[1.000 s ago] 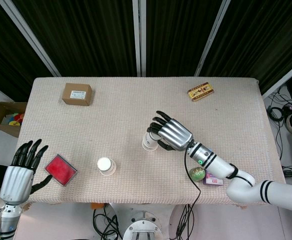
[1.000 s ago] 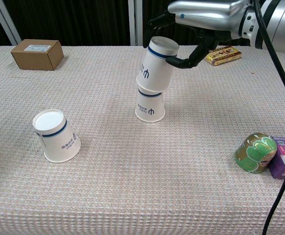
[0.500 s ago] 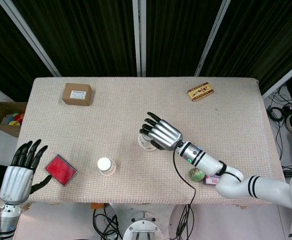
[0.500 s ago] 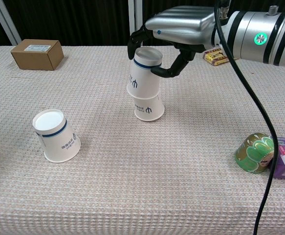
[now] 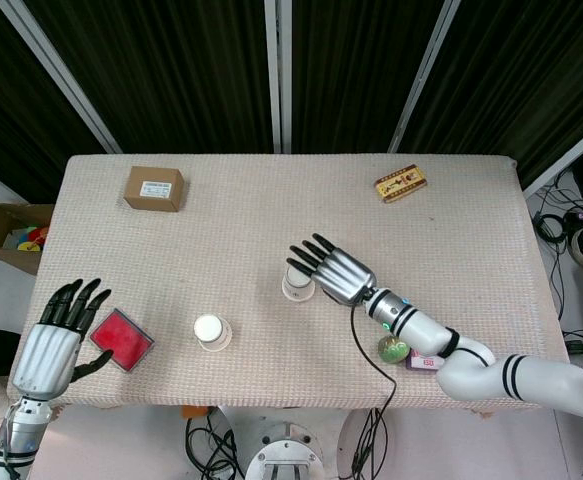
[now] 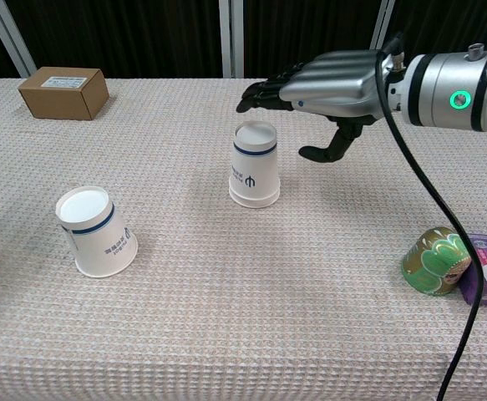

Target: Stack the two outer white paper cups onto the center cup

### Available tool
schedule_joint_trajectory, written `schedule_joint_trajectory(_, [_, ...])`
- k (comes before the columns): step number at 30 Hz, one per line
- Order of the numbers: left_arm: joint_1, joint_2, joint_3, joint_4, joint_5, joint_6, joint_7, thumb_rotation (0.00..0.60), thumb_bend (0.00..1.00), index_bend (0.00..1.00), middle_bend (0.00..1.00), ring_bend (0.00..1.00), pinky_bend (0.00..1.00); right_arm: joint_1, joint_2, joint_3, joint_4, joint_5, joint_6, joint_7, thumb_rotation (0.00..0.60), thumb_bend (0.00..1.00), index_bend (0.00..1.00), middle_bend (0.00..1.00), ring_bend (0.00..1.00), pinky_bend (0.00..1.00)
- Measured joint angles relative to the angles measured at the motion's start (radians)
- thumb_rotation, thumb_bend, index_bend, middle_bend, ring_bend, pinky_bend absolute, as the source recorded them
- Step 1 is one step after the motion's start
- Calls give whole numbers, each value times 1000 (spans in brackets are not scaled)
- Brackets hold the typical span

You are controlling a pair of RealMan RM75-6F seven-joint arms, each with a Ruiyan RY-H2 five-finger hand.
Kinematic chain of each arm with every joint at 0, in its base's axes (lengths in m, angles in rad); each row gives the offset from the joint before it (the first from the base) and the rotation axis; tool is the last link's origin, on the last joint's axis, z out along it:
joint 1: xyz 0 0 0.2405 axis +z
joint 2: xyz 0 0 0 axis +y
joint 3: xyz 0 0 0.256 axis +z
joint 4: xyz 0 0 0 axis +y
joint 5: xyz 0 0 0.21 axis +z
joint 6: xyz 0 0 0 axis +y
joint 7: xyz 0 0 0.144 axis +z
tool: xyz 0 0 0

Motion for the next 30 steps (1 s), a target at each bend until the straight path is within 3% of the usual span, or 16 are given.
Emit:
schedule_joint_trajectory(8, [-94,45,-10,-50,-33,-165,-38,600,130,191,127,67,133,-135,132,-5,-107,17,188,65,600,404,0,1,0,0])
schedule_joint_trajectory(16, [-212,63,-23,-80,-86,-369,-80,600,129,189,124,67,133,-318,280,-57,-141,-54,367,220,600,404,0,12,0,0])
schedule_joint_trajectory(22, [-314,36,-30,-95,-140,-520,-99,600,129,189,124,66,133,-392,303,-81,-124,-105,432,315,600,404,0,19,0,0])
schedule_joint_trajectory(30, [-379,-44,-50,-78,-206,-588,-89,600,158,272,191,149,172,-429,297,-85,-93,-144,442,390,600,405,0,27,0,0])
